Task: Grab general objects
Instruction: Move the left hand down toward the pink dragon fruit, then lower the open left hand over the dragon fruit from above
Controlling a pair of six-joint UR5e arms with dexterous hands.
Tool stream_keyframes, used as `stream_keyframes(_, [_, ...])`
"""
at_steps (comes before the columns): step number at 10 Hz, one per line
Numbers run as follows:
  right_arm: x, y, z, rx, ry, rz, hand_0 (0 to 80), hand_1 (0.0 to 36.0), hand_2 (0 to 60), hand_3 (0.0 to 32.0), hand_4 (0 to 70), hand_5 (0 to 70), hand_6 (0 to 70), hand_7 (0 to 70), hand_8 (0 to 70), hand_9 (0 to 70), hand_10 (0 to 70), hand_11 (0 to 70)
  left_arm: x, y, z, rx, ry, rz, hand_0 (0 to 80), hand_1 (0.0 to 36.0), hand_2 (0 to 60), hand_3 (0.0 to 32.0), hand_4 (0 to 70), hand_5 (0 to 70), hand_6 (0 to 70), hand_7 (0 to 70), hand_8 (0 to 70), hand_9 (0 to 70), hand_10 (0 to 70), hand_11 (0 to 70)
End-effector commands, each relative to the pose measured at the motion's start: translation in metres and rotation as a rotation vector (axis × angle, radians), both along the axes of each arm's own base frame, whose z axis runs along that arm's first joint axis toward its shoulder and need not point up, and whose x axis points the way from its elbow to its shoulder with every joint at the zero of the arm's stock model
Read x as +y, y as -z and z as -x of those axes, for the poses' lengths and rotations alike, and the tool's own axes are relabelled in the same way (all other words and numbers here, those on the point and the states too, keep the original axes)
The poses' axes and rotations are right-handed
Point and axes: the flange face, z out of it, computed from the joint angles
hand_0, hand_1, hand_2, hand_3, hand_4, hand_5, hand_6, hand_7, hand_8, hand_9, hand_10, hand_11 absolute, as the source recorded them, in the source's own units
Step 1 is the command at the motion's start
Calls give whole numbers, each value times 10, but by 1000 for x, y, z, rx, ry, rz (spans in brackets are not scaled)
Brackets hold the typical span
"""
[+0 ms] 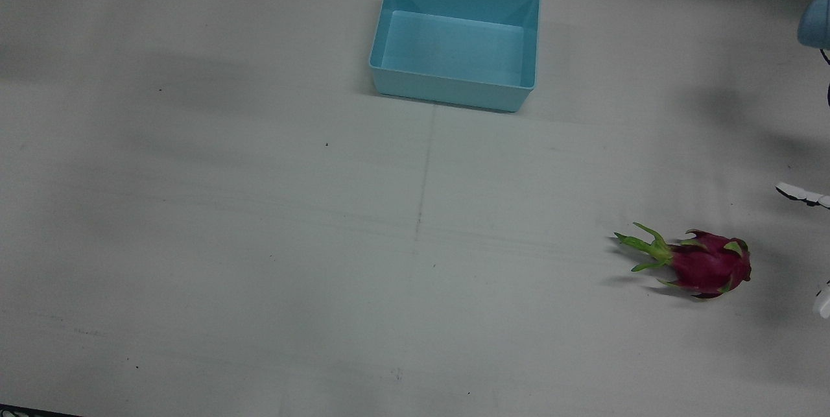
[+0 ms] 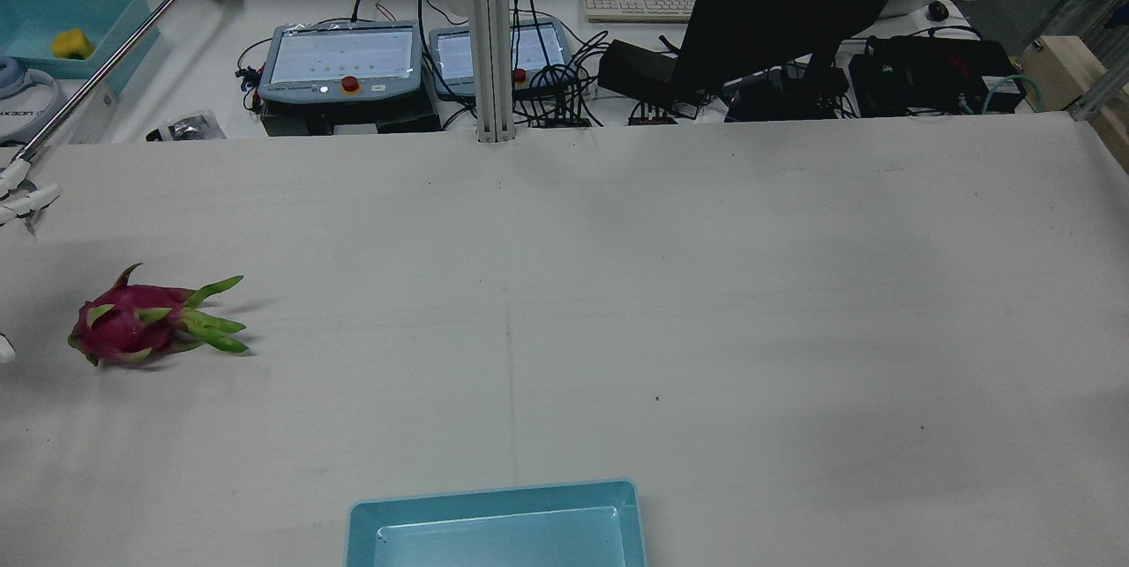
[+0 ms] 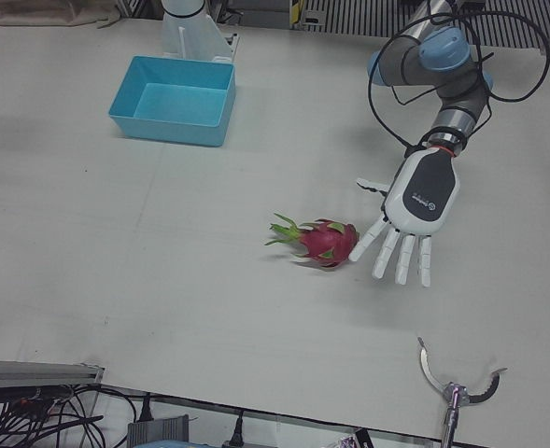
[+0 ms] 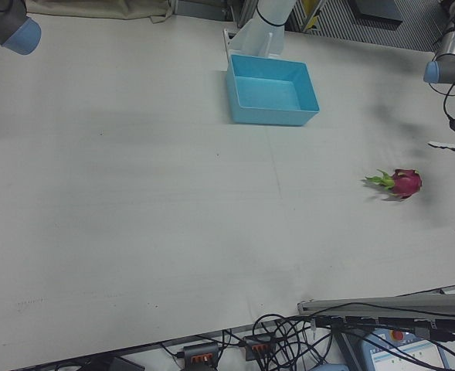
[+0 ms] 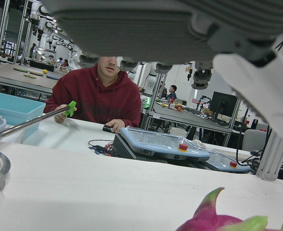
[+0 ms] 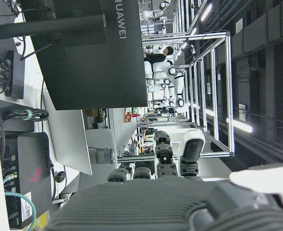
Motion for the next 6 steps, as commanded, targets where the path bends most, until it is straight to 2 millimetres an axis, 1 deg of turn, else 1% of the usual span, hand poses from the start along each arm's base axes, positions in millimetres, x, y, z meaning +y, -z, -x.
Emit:
stream_keyframes(1, [0,1,0,0,0,-3,0,0,0,0,0,0,0,0,0,0,0,0,12,9,-86,25,-9,27,507,131,0,320,0,17,0,92,0,4,26,53])
stream_keyframes(2, [0,1,0,0,0,-3,0,0,0,0,0,0,0,0,0,0,0,0,4,18,-103,7,-1,50,510,136,0,320,0,23,0,90,0,4,33,64])
stream_keyframes(3, [0,1,0,0,0,-3,0,0,0,0,0,0,0,0,0,0,0,0,-4,21,-111,-12,8,73,500,125,0,320,0,13,0,84,0,2,38,70])
stream_keyframes(5, [0,1,0,0,0,-3,0,0,0,0,0,0,0,0,0,0,0,0,-11,14,-117,-43,15,103,488,109,0,320,0,1,0,58,0,0,46,79])
stream_keyframes(6, [0,1,0,0,0,-3,0,0,0,0,0,0,0,0,0,0,0,0,-13,3,-116,-61,34,123,481,101,0,320,0,0,0,37,0,0,44,77])
